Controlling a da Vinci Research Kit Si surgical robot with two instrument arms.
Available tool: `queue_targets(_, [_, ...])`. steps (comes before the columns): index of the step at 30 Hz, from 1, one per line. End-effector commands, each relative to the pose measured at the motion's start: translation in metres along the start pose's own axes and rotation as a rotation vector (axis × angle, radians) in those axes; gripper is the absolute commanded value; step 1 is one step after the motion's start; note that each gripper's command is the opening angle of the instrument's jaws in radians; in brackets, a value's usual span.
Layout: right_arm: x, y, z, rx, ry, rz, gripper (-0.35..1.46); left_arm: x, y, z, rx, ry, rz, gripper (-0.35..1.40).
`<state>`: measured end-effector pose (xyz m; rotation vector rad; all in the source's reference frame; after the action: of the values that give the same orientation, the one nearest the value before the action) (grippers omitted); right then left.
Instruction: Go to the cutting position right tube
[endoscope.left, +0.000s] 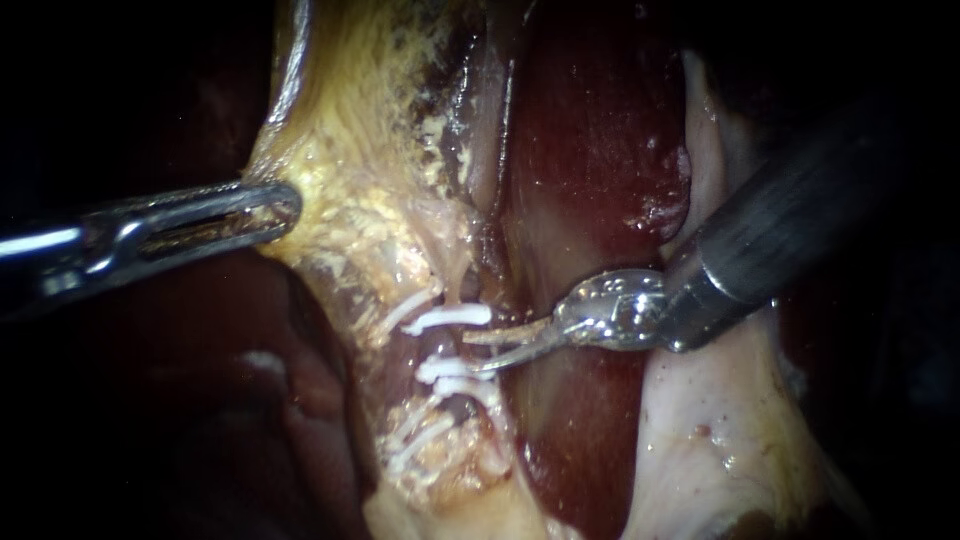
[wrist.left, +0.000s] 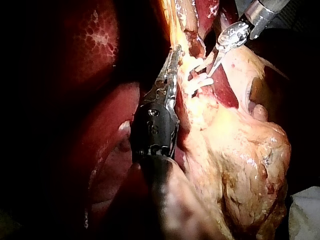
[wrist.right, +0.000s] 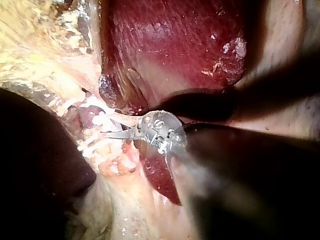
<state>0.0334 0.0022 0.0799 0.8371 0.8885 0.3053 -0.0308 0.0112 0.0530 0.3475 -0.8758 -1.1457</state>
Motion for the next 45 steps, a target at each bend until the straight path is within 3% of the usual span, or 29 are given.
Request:
queue_targets(1, [0.0, 0.0001, 0.0, -0.002, -0.002, 0.0, 0.37, 0.0, 0.0, 0.0, 0.0, 0.0, 0.0, -0.35])
queue_targets(17, [0.0001, 0.001, 0.0003, -0.031, -0.018, 0.003, 0.37, 0.0, -0.0001, -0.0001, -0.001, 0.0, 0.0, -0.35])
queue_targets(45, [0.0009, 0.0018, 0.0043, 0.015, -0.033, -0.006, 0.37, 0.0, -0.0001, 0.0, -0.001, 0.0, 0.0, -0.35])
